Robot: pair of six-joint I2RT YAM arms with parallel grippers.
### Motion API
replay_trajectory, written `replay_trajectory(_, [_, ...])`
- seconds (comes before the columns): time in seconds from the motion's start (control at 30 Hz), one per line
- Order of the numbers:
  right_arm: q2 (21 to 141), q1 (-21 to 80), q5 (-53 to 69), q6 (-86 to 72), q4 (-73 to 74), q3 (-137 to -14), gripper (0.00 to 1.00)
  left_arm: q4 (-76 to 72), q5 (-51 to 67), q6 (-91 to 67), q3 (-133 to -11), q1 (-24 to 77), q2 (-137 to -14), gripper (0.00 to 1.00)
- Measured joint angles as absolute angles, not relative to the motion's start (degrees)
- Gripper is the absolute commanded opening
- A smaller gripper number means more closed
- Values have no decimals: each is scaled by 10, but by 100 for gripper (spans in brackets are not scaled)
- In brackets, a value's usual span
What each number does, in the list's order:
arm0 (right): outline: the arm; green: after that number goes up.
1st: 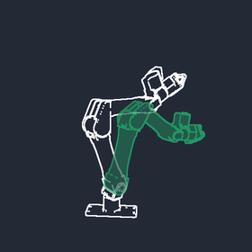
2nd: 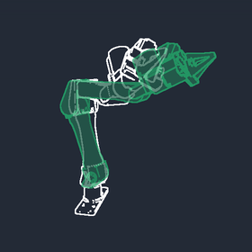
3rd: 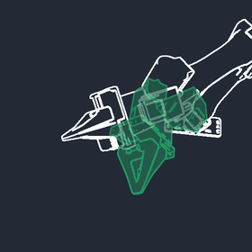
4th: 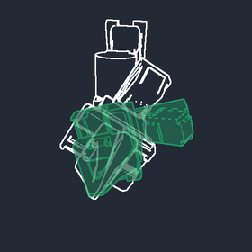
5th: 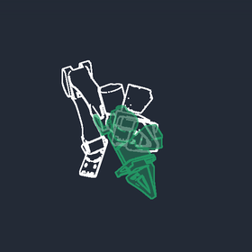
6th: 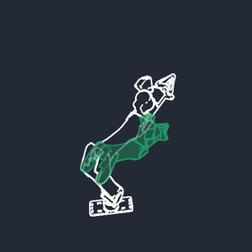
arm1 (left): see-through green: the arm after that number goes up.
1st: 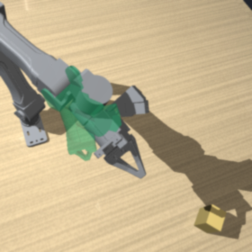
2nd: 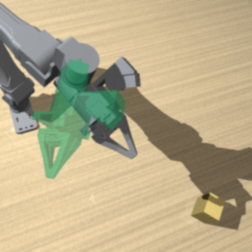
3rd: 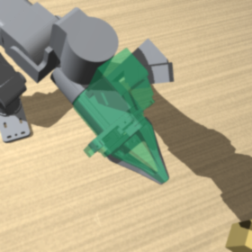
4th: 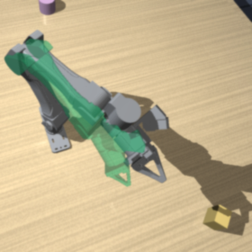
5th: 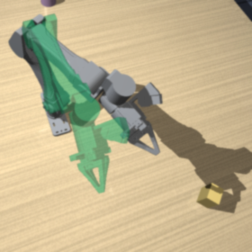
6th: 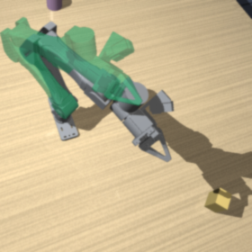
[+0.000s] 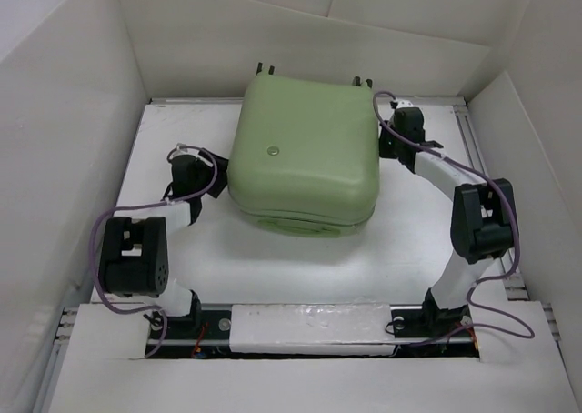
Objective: Pack the luggage
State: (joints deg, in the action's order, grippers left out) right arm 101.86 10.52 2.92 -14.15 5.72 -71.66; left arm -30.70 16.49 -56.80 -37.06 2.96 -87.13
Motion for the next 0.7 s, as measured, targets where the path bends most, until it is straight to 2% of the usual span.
replay_trajectory(0.03, [1018,105,29,-139,65,-719,15,-300,167,-568,-371,26,-863,66])
replay_trajectory(0.07, [1014,106,30,-136,74,-722,32,-293,173,-567,-371,23,-852,69])
replay_trajectory(0.13, [1003,105,22,-135,100,-724,47,-269,187,-561,-371,21,-813,72])
replay_trajectory(0.17, [990,103,24,-134,121,-726,58,-251,182,-554,-371,21,-785,75])
replay_trajectory(0.3, [906,95,33,-108,181,-732,71,-154,135,-518,-375,18,-638,82])
replay_trajectory(0.43, [769,126,64,-102,189,-740,71,-108,120,-489,-390,36,-497,81])
replay_trajectory(0.5, [676,158,79,-102,182,-714,65,-96,122,-477,-392,48,-441,81])
replay_trajectory(0.57, [578,190,91,-105,176,-670,45,-72,117,-465,-388,49,-401,77])
replay_trajectory(0.6, [530,204,95,-108,175,-644,36,-62,115,-460,-385,49,-383,73])
replay_trajectory(0.63, [488,218,97,-113,179,-619,17,-54,116,-455,-379,48,-370,60])
replay_trajectory(0.7, [420,248,97,-126,183,-566,8,-41,123,-443,-360,48,-352,51])
